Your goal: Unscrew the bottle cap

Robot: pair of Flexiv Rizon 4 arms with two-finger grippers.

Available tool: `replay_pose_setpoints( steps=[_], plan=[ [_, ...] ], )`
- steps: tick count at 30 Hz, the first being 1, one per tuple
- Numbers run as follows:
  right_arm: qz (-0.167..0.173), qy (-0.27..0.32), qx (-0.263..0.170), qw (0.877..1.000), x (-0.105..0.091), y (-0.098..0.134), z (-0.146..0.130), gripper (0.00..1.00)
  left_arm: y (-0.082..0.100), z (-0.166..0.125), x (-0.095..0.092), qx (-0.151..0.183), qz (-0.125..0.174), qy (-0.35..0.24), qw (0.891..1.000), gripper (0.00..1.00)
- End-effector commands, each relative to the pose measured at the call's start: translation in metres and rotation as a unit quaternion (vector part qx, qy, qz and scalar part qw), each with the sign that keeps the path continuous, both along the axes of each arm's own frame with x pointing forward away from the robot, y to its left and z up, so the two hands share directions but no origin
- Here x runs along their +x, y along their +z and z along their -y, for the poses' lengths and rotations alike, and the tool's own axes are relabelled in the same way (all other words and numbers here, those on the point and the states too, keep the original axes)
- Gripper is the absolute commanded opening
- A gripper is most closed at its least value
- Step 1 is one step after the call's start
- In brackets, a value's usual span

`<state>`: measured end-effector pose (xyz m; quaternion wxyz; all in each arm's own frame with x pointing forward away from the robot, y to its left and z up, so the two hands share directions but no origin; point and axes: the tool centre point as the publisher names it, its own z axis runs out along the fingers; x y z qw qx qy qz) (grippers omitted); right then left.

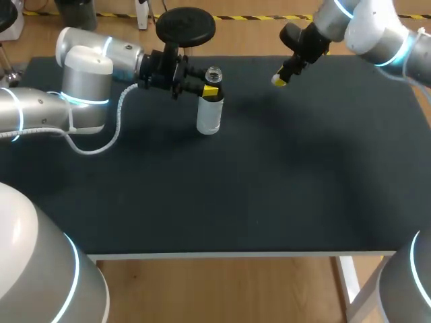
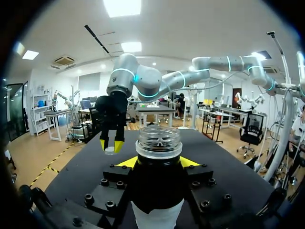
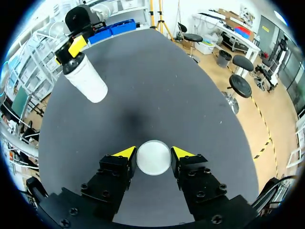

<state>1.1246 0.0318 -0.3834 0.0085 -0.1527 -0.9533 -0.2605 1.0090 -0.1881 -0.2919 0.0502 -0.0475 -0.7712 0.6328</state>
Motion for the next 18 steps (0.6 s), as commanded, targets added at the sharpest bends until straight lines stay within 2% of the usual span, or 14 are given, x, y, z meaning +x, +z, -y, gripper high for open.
replay_pose_setpoints(
  steps=[1,6,7,8,9,18],
  plan=[
    [-0.005,-0.005,0.002,1.000,0.0054,-0.0131,0.0018,0.00,-0.0006,-0.0001,0.0014,0.000,-0.001,-0.002,1.000,0.00],
    [-0.010,-0.014,-0.004,1.000,0.0048,-0.0190,0.0044,0.00,-0.0006,-0.0001,0.0014,0.000,-0.001,-0.002,1.000,0.00],
    [-0.011,-0.014,-0.006,1.000,0.0053,-0.0200,0.0048,0.11,-0.0006,-0.0001,0.0014,0.000,-0.001,-0.002,1.000,0.00],
    [-0.011,-0.015,-0.006,1.000,0.0052,-0.0200,0.0048,0.46,-0.0006,-0.0001,0.0014,0.000,-0.001,-0.002,1.000,0.00],
    [-0.011,-0.019,-0.009,1.000,0.0050,-0.0198,0.0047,1.00,-0.0006,-0.0001,0.0014,0.000,-0.001,-0.002,1.000,0.00],
    [0.000,-0.033,0.002,0.999,0.0060,-0.0149,0.0052,1.00,-0.0006,-0.0001,0.0014,0.000,-0.001,-0.002,1.000,0.00]
  ],
)
